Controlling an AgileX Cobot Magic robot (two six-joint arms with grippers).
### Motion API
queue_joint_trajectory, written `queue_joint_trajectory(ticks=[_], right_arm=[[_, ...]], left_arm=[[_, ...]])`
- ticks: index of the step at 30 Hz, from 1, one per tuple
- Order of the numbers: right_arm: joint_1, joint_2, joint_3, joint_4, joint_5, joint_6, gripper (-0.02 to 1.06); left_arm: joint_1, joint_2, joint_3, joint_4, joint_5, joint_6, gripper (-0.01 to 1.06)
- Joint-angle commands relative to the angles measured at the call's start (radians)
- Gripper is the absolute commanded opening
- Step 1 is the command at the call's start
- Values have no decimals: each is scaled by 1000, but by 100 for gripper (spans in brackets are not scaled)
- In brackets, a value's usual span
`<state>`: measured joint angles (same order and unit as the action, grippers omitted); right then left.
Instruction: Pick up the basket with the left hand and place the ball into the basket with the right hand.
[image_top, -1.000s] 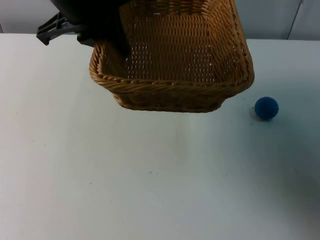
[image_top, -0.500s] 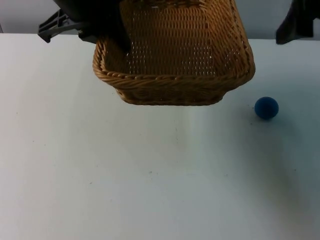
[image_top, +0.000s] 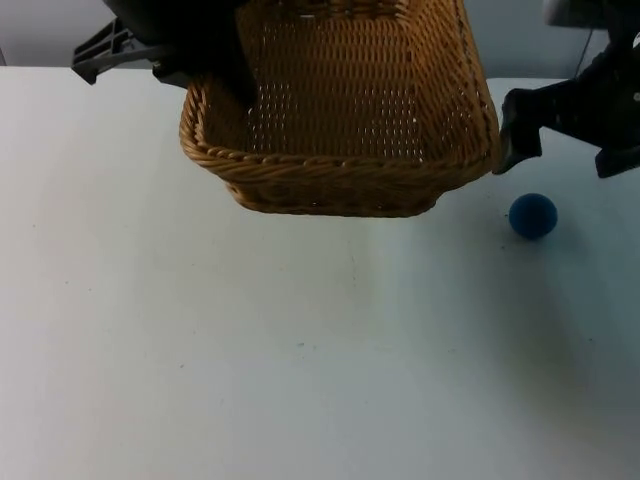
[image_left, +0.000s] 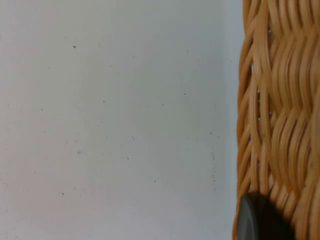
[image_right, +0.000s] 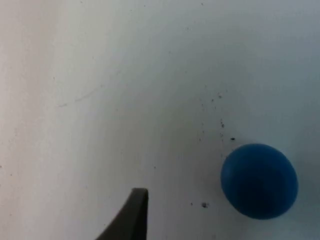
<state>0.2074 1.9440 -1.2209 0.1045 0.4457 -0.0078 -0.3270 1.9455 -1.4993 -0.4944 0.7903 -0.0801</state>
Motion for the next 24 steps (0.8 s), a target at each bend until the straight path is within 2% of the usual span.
queue_joint_trajectory(ticks=[1,18,24], right_arm=[[5,38,-18,2,4,8,100],[5,139,-51,-14,-28,8,100],[2,176,-132,-46,28,8,100]], left_arm=[[-2,-19,-3,-15,-23,-1,0],[-2,-19,-3,-10,-29,-1,0],[-2,-19,-3,-5,-32,-1,0]])
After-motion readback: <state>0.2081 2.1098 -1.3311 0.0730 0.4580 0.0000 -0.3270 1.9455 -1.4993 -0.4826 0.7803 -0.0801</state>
